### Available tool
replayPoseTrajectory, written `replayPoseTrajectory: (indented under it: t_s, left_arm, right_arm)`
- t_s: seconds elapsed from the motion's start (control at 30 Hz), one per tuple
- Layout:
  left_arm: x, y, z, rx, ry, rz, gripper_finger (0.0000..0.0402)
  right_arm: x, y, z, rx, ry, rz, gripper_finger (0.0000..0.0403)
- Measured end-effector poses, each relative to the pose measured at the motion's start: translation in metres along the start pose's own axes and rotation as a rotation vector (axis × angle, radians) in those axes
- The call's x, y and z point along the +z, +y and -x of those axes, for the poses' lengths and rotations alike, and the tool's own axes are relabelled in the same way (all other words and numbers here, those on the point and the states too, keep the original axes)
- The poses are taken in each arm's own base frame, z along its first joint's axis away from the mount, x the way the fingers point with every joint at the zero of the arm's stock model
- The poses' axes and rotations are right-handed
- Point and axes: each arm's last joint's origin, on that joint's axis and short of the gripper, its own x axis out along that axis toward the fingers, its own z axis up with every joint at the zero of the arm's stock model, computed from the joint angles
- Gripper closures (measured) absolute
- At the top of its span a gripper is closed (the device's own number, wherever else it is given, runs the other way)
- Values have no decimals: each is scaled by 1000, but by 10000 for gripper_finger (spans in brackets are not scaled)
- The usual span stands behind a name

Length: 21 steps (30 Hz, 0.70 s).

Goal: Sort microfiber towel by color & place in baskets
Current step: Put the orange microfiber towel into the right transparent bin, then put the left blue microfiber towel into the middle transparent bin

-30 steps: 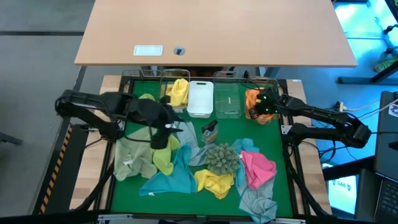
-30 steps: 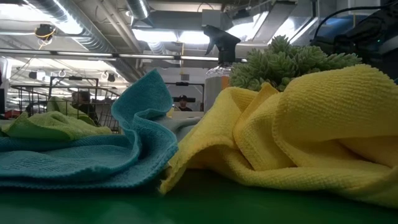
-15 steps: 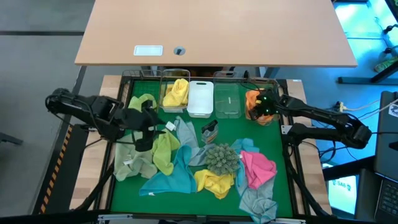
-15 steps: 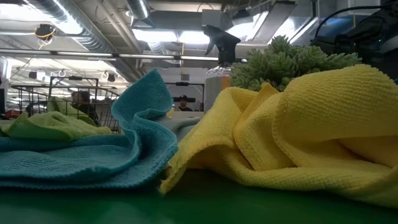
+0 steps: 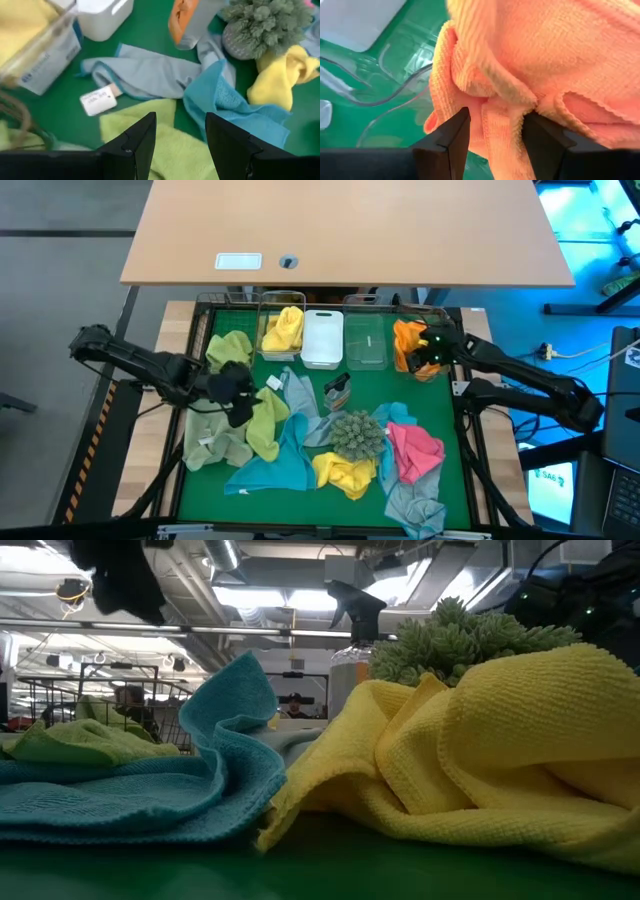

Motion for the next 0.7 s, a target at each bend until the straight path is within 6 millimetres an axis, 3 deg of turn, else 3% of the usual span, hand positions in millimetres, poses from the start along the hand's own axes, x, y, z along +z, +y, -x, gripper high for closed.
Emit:
replayPoseTrajectory:
  t_s: [0.23, 0.7]
  left_arm:
    - [-6, -5, -19, -111, -83, 51, 238]
    - [-12, -6, -32, -151, -126, 77, 238]
  right_arm:
    - [1, 0, 17, 31, -103, 1, 231]
    - [-2, 0, 43, 88, -259, -1, 231]
